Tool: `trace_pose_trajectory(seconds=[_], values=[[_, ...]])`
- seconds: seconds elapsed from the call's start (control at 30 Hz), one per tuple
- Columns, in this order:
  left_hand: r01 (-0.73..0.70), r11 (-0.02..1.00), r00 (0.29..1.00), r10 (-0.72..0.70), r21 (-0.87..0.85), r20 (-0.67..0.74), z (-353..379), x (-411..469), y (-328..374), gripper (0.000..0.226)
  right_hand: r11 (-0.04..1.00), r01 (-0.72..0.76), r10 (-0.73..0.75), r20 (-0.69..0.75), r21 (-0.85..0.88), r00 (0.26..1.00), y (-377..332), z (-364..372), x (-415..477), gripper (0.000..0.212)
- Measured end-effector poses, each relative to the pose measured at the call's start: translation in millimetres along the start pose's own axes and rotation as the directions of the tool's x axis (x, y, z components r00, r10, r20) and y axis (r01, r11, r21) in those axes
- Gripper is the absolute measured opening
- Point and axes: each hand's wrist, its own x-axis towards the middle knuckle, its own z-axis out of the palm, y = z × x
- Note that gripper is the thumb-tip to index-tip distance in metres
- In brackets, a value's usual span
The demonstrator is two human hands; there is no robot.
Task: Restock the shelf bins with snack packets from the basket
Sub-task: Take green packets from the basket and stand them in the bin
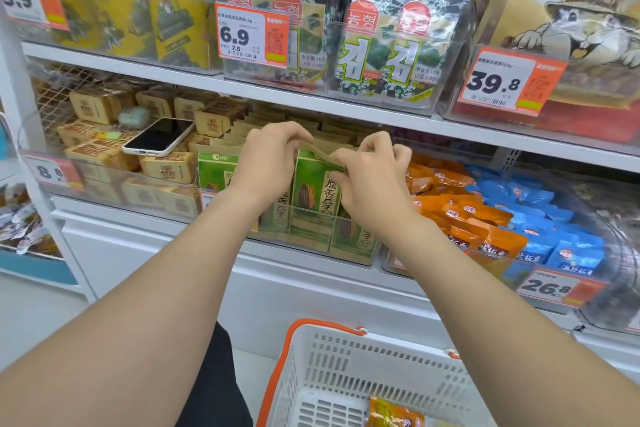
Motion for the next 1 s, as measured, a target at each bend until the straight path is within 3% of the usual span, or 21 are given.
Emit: trace_pose_trajectory(seconds=[0.13,0.2,0.3,0.37,0.43,0.5,0.57,0.63,0.7,0.8,0.93,1.0], values=[[0.055,0.991,0.998,-0.052,-0.123,0.028,-3,-5,16,0.041,0.994,0.024,0.001,0.224,-0.109,0.975,-4,7,5,0.001],[0.052,0.992,0.995,-0.042,-0.116,0.088,-3,-8,19,0.040,0.980,0.086,-0.038,0.259,-0.177,0.965,-8,11,4,0.007],[-0.035,0.998,0.969,0.019,0.058,0.247,1,-13,20,0.041,0.964,0.120,-0.057,0.257,-0.237,0.965,-14,14,-1,0.006],[-0.104,0.979,0.949,0.045,0.176,0.312,4,-17,20,0.040,0.961,0.058,-0.014,0.163,-0.270,0.987,-12,15,-10,0.017],[-0.145,0.968,0.959,0.086,0.203,0.270,6,-21,23,0.038,0.970,-0.025,0.031,0.019,-0.241,0.999,-4,14,-21,0.029],[-0.173,0.960,0.977,0.138,0.222,0.165,5,-27,30,0.035,0.988,-0.016,0.005,-0.075,-0.151,0.997,2,6,-33,0.023],[-0.217,0.950,0.976,0.208,0.223,0.066,5,-35,40,0.031,0.996,0.064,-0.067,-0.042,-0.068,0.997,6,-3,-46,0.012],[-0.254,0.951,0.964,0.235,0.178,0.121,8,-45,53,0.024,0.989,0.151,-0.149,0.136,-0.005,0.979,11,-11,-61,0.011],[-0.270,0.951,0.924,0.213,0.148,0.316,17,-58,68,0.020,0.989,0.140,-0.148,0.423,0.048,0.894,19,-14,-83,0.011],[-0.352,0.908,0.763,0.136,0.229,0.632,38,-84,85,0.017,0.998,-0.024,-0.036,0.781,0.065,0.623,40,-7,-125,0.020],[-0.500,0.846,0.478,0.093,0.184,0.874,70,-116,106,0.035,0.994,-0.045,0.110,0.966,-0.102,0.235,69,2,-187,0.016],[-0.512,0.845,0.362,0.052,0.152,0.931,89,-132,114,0.054,0.988,0.035,0.141,0.978,-0.148,0.154,78,8,-218,0.010]])
